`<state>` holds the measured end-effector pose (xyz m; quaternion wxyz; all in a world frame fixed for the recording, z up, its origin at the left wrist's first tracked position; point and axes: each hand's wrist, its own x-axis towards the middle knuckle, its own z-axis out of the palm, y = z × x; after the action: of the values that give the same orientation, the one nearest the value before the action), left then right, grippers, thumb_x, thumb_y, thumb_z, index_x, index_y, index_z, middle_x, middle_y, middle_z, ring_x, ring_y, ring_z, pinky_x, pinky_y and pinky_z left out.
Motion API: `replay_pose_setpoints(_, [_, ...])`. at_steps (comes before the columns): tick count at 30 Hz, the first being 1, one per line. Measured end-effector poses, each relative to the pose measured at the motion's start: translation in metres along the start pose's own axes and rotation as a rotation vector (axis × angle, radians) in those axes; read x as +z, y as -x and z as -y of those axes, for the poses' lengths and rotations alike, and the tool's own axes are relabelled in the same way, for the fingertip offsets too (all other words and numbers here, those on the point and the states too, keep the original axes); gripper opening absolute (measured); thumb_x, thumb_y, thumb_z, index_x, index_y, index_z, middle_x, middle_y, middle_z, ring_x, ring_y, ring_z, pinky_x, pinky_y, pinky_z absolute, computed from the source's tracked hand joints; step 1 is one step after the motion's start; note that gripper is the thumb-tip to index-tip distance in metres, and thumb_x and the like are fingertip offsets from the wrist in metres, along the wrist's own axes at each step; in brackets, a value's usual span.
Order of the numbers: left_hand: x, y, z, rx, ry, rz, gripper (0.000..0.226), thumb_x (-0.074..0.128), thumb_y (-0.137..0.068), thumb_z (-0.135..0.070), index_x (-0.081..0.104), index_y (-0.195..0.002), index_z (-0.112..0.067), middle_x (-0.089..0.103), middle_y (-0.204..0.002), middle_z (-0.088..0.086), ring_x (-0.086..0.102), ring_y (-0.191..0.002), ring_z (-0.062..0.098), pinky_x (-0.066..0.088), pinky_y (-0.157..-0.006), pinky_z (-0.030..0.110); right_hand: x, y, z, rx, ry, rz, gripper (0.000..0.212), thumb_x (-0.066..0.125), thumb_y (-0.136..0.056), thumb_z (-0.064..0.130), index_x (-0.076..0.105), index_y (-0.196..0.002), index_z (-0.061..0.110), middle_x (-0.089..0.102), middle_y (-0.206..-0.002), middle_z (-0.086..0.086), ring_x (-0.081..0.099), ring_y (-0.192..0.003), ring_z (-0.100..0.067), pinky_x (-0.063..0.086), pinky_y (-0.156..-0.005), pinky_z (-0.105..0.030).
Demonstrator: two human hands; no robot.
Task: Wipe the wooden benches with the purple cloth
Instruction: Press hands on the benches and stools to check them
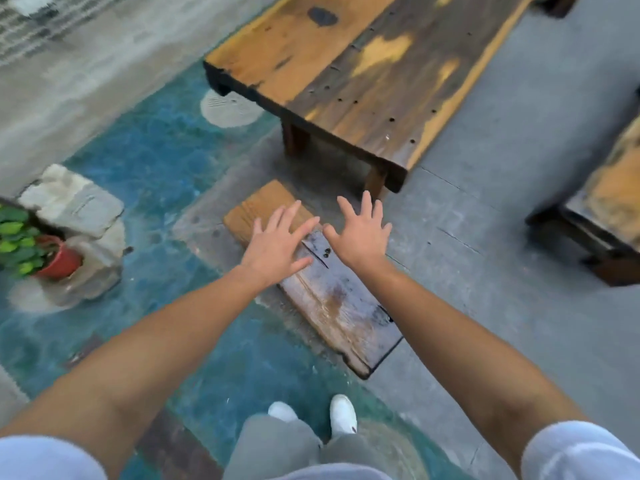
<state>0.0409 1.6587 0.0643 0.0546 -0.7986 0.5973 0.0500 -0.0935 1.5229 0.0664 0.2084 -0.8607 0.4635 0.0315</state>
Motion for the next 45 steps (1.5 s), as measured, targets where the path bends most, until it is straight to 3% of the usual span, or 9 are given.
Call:
replay_pose_setpoints(5, [0.018, -0.029, -0.028, 0.164, -0.096, -0.027, 0.085, 0.044, -0.088, -0.074, 0.012, -0.158, -0.036, 0.003, -0.168, 0.011, 0.015, -0.153, 0.036, 0.027, -0.111, 0.067, 0.007, 0.015, -0.036, 0.031, 0.039, -0.144, 0.067, 0.043, -0.097, 0.063, 0.030, -0.158, 0.038, 0.004, -0.173, -0.009, -0.002, -0.159, -0.035, 0.008, -0.125, -0.063])
replay_pose_setpoints(14, [0.083, -0.080, -0.043, 0.534, -0.130, -0.004, 0.082, 0.039, -0.090, -0.074, 0.015, -0.159, -0.036, 0.004, -0.169, 0.011, 0.007, -0.155, 0.035, 0.015, -0.117, 0.066, 0.083, 0.039, -0.084, 0.391, -0.100, -0.287, 0.070, 0.050, -0.094, 0.056, 0.030, -0.158, 0.040, 0.012, -0.172, -0.009, 0.009, -0.158, -0.037, 0.021, -0.119, -0.068])
replay_pose_setpoints(16, [0.133, -0.085, -0.045, 0.680, -0.148, 0.055, 0.083, 0.041, -0.089, -0.073, 0.013, -0.159, -0.036, 0.003, -0.169, 0.011, 0.007, -0.155, 0.035, 0.014, -0.117, 0.067, 0.143, 0.052, -0.097, 0.538, -0.134, -0.270, 0.070, 0.049, -0.094, 0.056, 0.029, -0.159, 0.040, 0.012, -0.172, -0.009, 0.009, -0.158, -0.037, 0.020, -0.119, -0.069])
replay_pose_setpoints(23, [0.247, -0.060, -0.052, 0.934, -0.167, 0.086, 0.085, 0.035, -0.090, -0.076, 0.008, -0.159, -0.035, 0.004, -0.169, 0.012, 0.007, -0.155, 0.037, 0.015, -0.115, 0.070, 0.289, 0.109, -0.124, 0.646, -0.044, -0.086, 0.067, 0.045, -0.100, 0.057, 0.023, -0.161, 0.041, 0.007, -0.173, -0.006, 0.002, -0.159, -0.035, 0.012, -0.120, -0.071])
replay_pose_setpoints(30, [0.387, -0.048, -0.060, 0.815, -0.132, 0.197, 0.088, 0.036, -0.088, -0.079, 0.009, -0.159, -0.035, 0.002, -0.169, 0.010, 0.012, -0.153, 0.038, 0.018, -0.115, 0.071, 0.434, 0.099, -0.144, 0.616, 0.000, 0.010, 0.063, 0.031, -0.102, 0.063, 0.023, -0.160, 0.041, 0.008, -0.173, -0.005, 0.003, -0.159, -0.036, 0.007, -0.121, -0.070])
replay_pose_setpoints(33, [0.436, -0.041, -0.064, 0.778, -0.133, 0.178, 0.094, 0.037, -0.083, -0.084, 0.012, -0.158, -0.032, 0.003, -0.169, 0.011, 0.007, -0.154, 0.039, 0.018, -0.114, 0.072, 0.482, 0.106, -0.157, 0.602, 0.059, -0.125, 0.064, 0.027, -0.102, 0.063, 0.021, -0.161, 0.041, 0.010, -0.173, -0.004, 0.004, -0.159, -0.036, 0.010, -0.121, -0.070])
replay_pose_setpoints(40, [0.499, -0.018, -0.079, 0.716, -0.246, 0.027, 0.113, 0.042, -0.075, -0.086, -0.002, -0.160, -0.026, -0.006, -0.167, 0.022, -0.003, -0.151, 0.051, 0.011, -0.106, 0.084, 0.545, 0.107, -0.175, 0.521, 0.222, -0.463, 0.060, 0.032, -0.102, 0.062, 0.041, -0.155, 0.037, 0.032, -0.167, -0.007, 0.026, -0.154, -0.041, 0.017, -0.121, -0.066])
replay_pose_setpoints(43, [0.513, -0.032, -0.085, 0.732, -0.230, -0.058, 0.112, 0.035, -0.075, -0.088, -0.004, -0.160, -0.026, -0.005, -0.167, 0.024, -0.003, -0.150, 0.053, 0.014, -0.103, 0.085, 0.549, 0.098, -0.195, 0.447, 0.279, -0.548, 0.060, 0.033, -0.101, 0.063, 0.041, -0.156, 0.038, 0.036, -0.165, -0.006, 0.030, -0.152, -0.041, 0.023, -0.120, -0.065])
replay_pose_setpoints(45, [0.509, -0.043, -0.099, 0.685, -0.194, -0.032, 0.112, 0.033, -0.074, -0.088, -0.003, -0.160, -0.027, -0.004, -0.167, 0.023, -0.003, -0.151, 0.052, 0.013, -0.102, 0.086, 0.539, 0.086, -0.214, 0.453, 0.263, -0.546, 0.060, 0.032, -0.101, 0.063, 0.042, -0.155, 0.039, 0.038, -0.164, -0.005, 0.032, -0.152, -0.040, 0.024, -0.119, -0.065])
